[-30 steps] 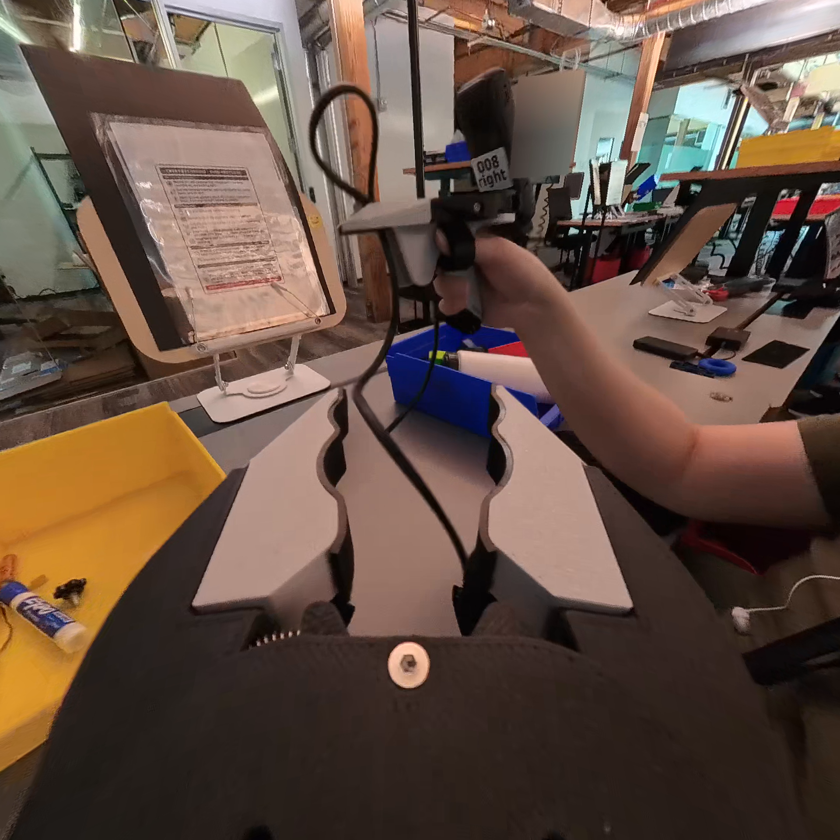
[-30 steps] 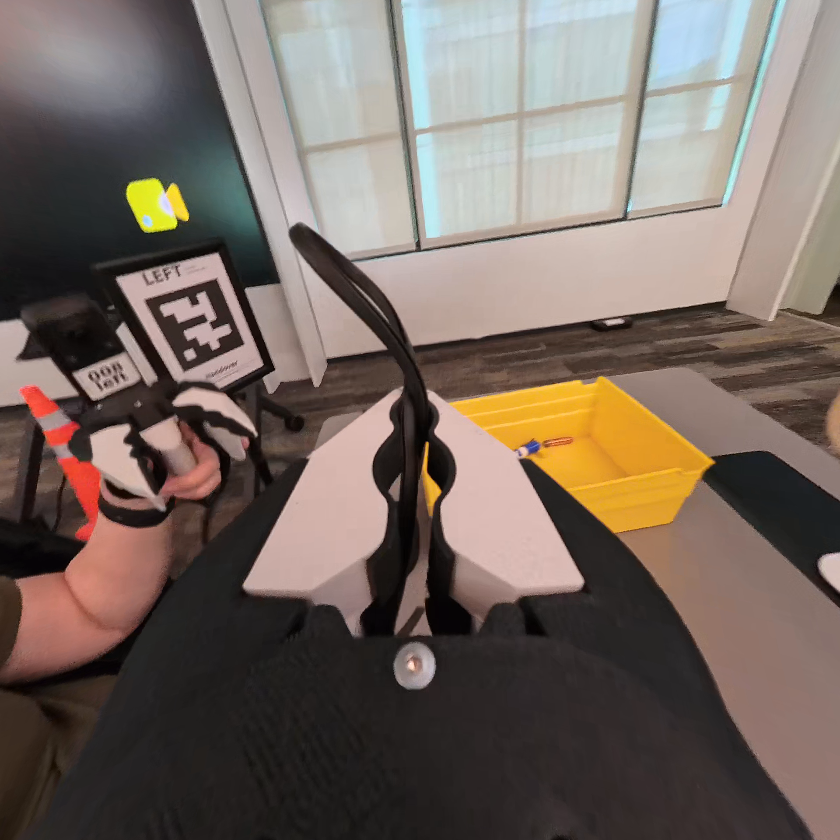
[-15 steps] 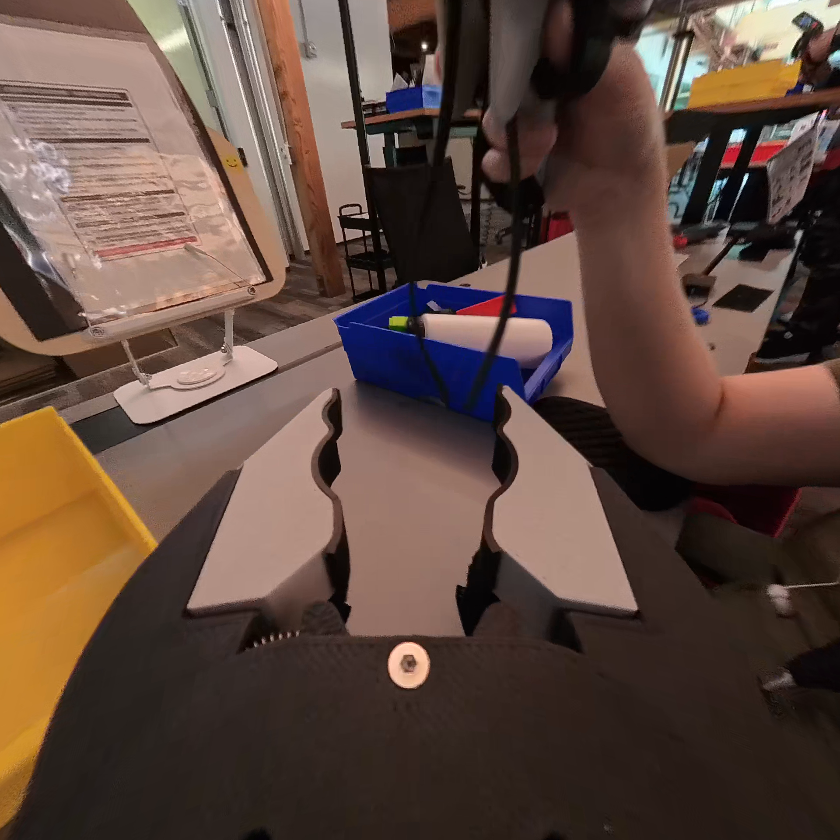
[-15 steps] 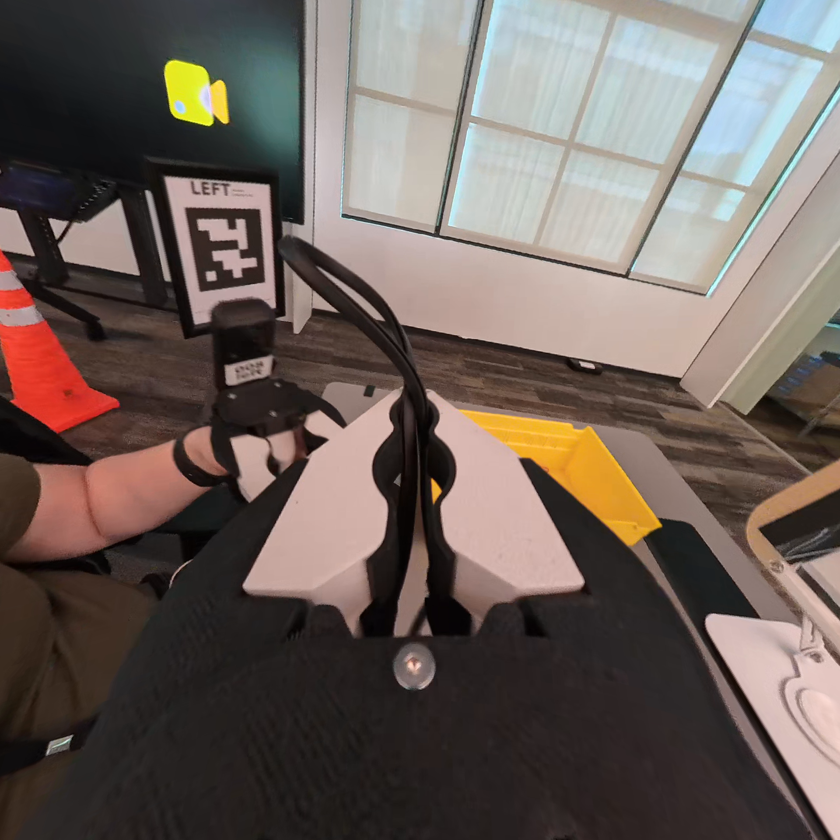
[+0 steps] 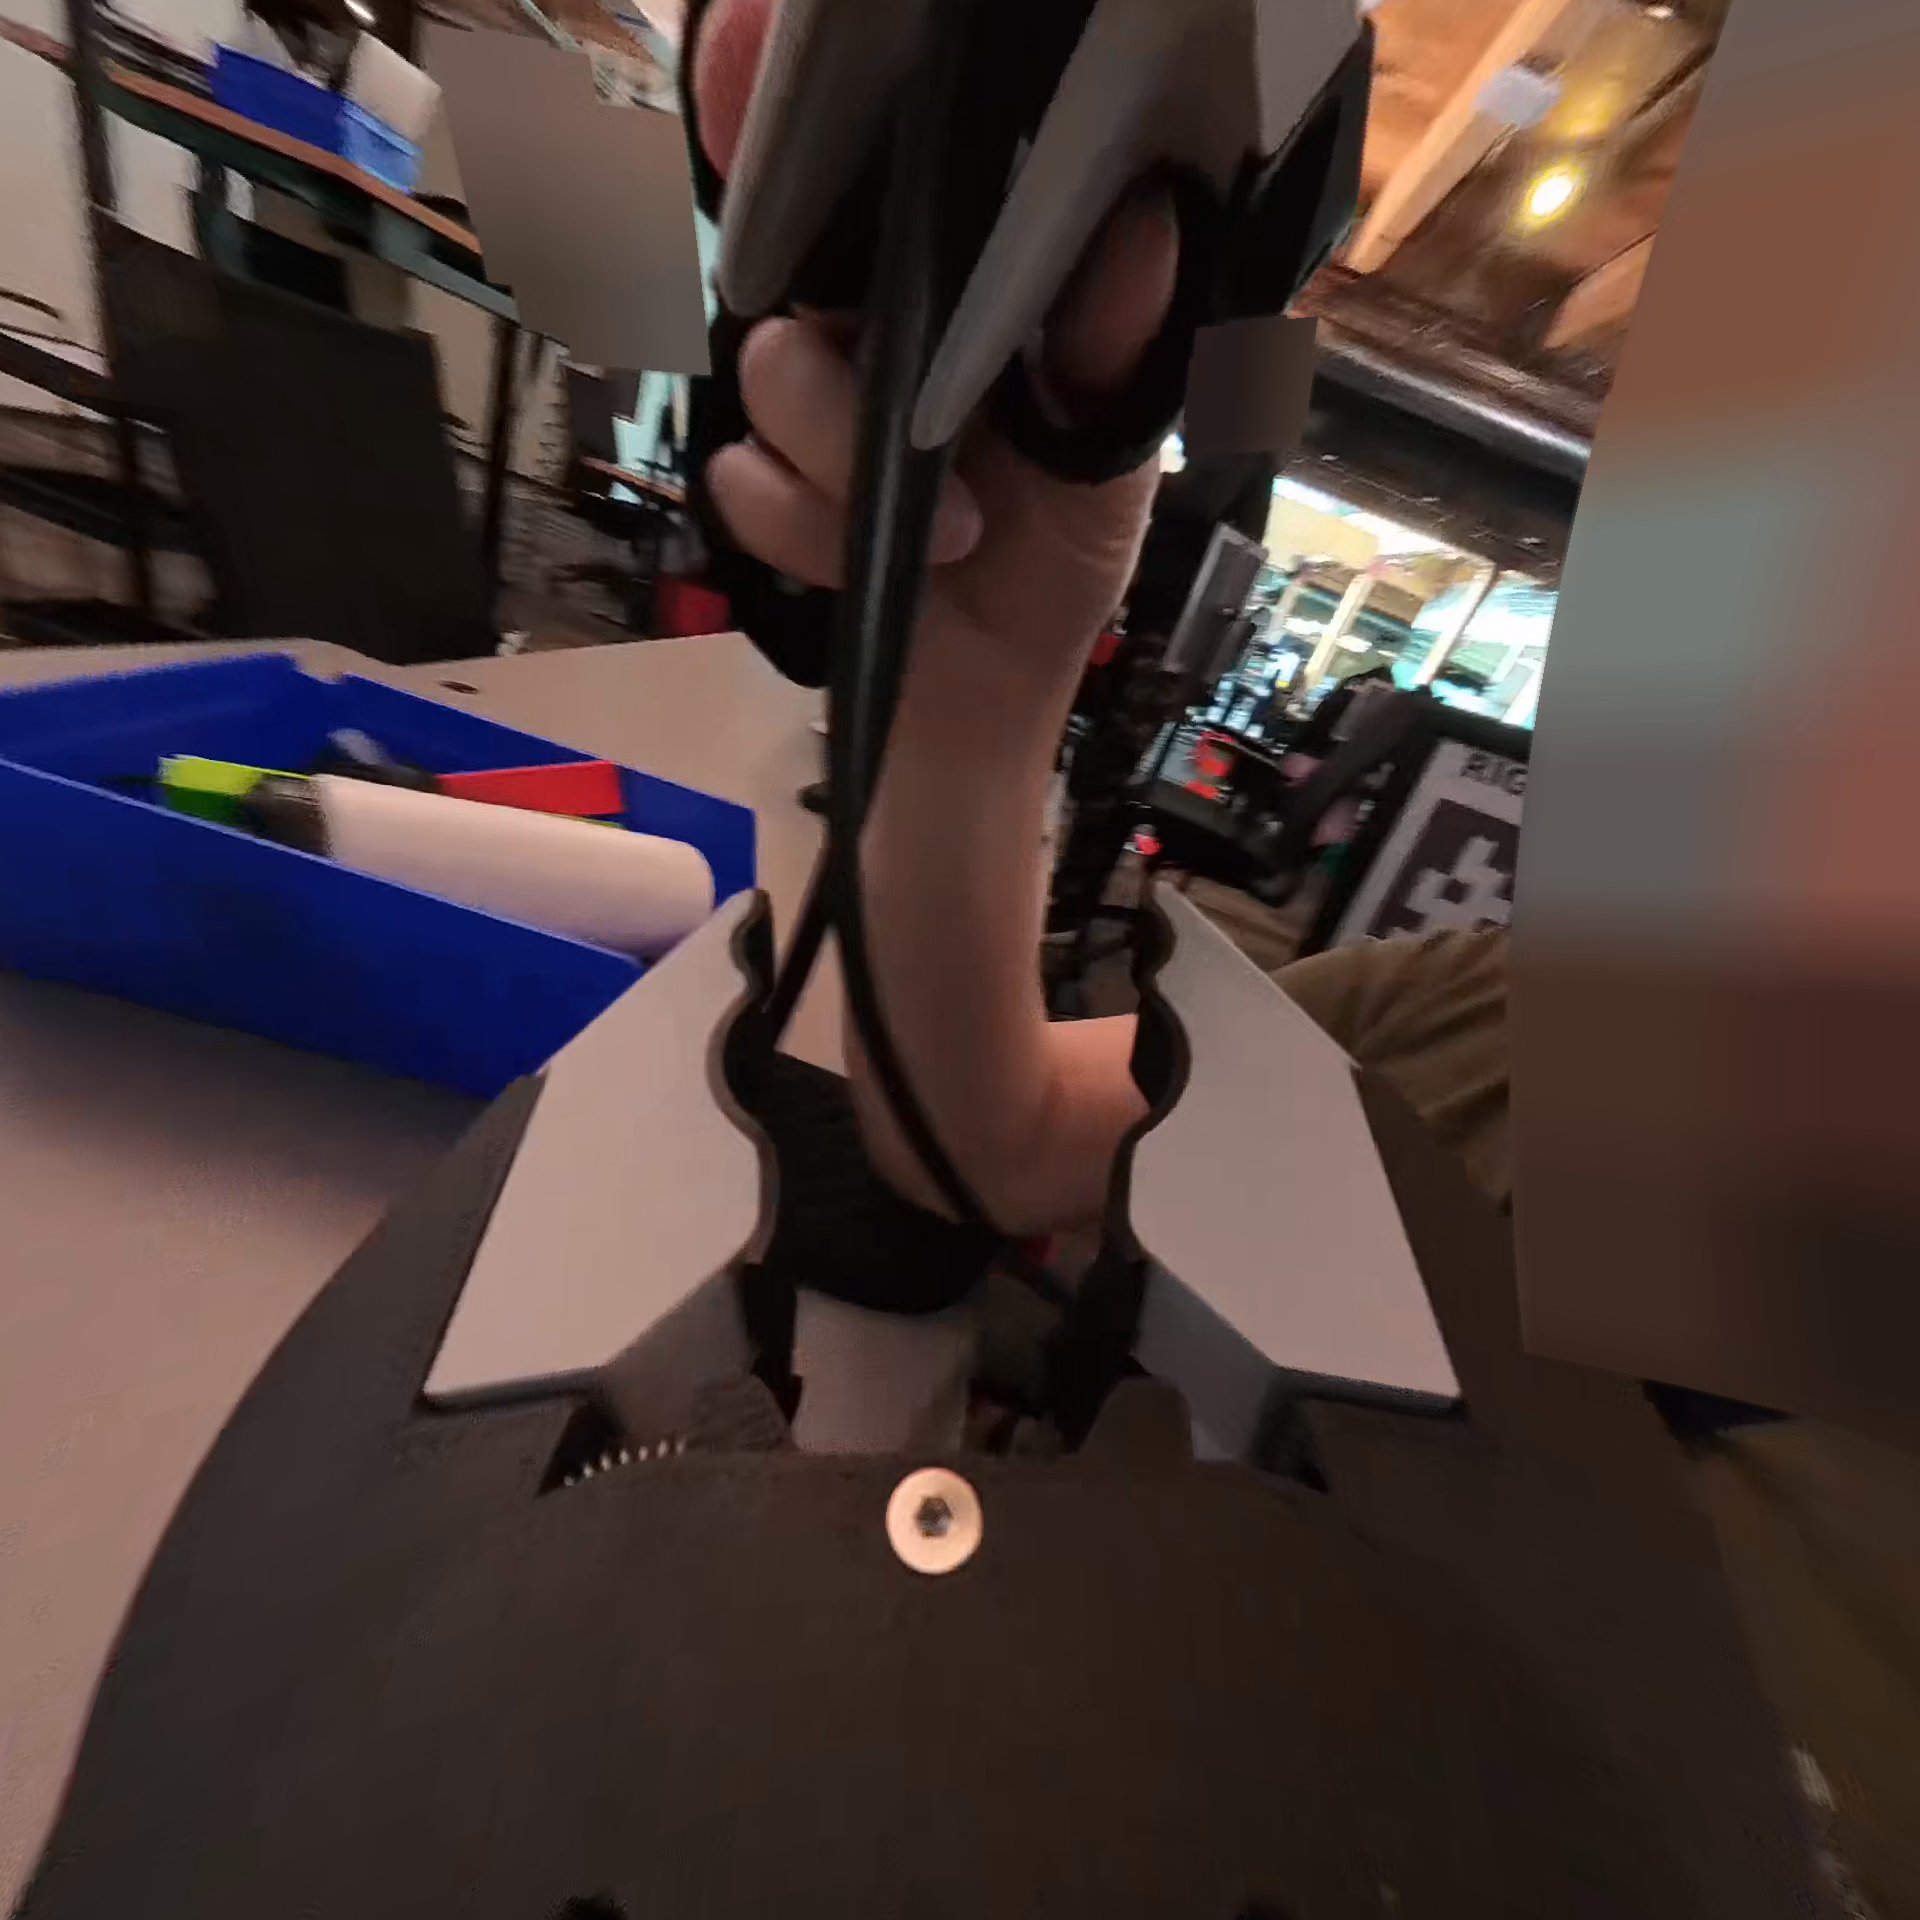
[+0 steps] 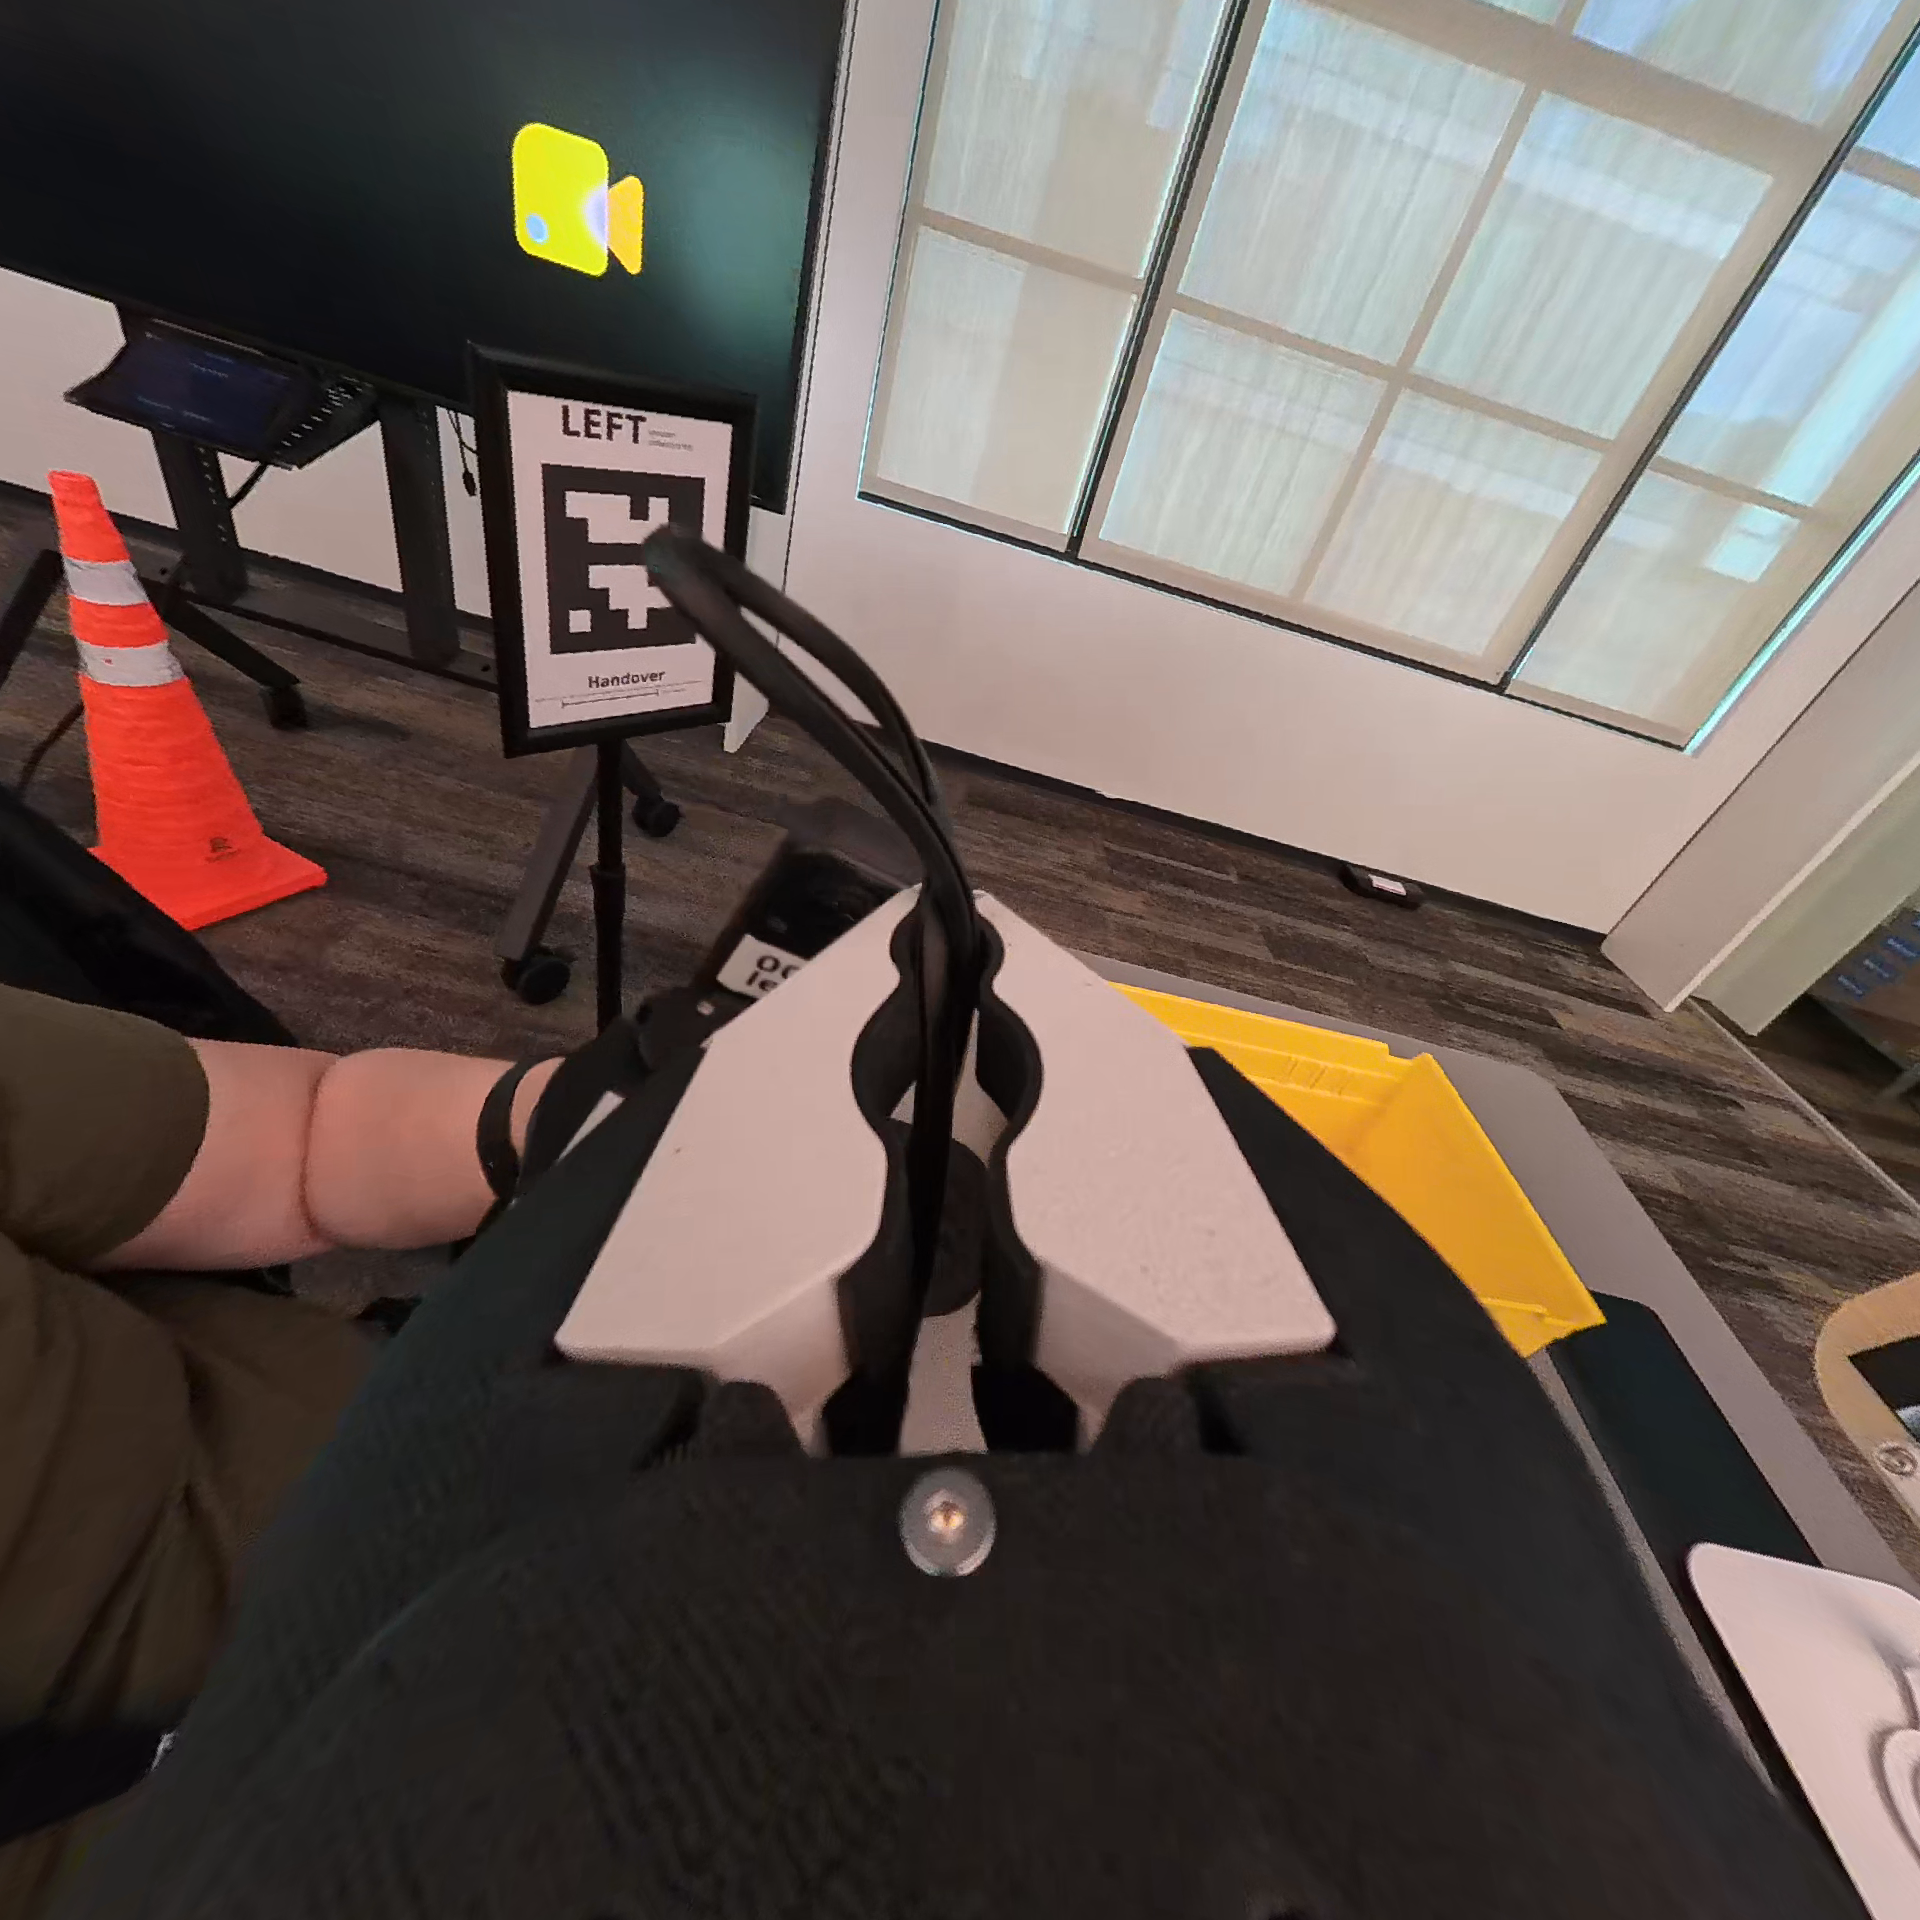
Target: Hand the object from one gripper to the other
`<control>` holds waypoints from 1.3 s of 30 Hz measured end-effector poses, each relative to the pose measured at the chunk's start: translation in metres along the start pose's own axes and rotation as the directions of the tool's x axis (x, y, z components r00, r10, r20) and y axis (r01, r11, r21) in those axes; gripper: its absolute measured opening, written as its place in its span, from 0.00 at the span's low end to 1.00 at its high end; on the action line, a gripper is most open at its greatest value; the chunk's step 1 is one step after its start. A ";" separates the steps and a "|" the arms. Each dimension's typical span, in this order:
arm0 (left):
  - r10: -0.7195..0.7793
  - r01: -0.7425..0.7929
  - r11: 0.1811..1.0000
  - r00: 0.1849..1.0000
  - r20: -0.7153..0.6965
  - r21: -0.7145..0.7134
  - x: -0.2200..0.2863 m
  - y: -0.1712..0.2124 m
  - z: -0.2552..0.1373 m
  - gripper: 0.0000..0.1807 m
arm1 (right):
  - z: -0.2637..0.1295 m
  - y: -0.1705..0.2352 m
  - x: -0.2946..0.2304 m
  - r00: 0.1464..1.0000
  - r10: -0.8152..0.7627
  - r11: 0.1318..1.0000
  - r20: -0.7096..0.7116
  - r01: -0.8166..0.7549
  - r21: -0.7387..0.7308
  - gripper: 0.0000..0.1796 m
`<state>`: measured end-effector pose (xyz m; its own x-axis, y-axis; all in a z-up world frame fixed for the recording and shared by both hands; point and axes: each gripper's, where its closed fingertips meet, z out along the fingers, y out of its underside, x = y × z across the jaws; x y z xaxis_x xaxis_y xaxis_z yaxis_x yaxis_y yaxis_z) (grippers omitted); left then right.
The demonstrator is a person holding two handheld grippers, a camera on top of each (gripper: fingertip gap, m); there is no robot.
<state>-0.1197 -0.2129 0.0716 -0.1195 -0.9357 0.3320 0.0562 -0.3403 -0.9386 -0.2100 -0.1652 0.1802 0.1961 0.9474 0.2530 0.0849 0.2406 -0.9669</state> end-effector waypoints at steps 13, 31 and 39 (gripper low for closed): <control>0.268 -0.231 0.960 0.920 0.287 -0.156 -0.034 0.005 -0.024 0.02 | -0.021 -0.006 0.010 1.000 -0.016 0.999 0.009 0.015 0.049 0.02; 0.602 -0.252 0.797 0.418 0.681 -0.549 -0.064 -0.036 -0.158 0.02 | -0.062 0.093 0.009 0.968 -0.198 0.892 0.157 0.244 -0.380 0.28; 0.631 -0.396 0.772 0.570 0.526 -0.497 -0.023 -0.051 -0.120 0.02 | 0.006 0.072 -0.038 0.911 0.108 0.970 0.397 -0.010 -0.241 0.54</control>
<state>-0.2393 -0.1628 0.1005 0.4888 -0.7973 -0.3542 -0.4021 0.1545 -0.9025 -0.2172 -0.1825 0.1008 -0.1999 0.9732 0.1133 0.3162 0.1735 -0.9327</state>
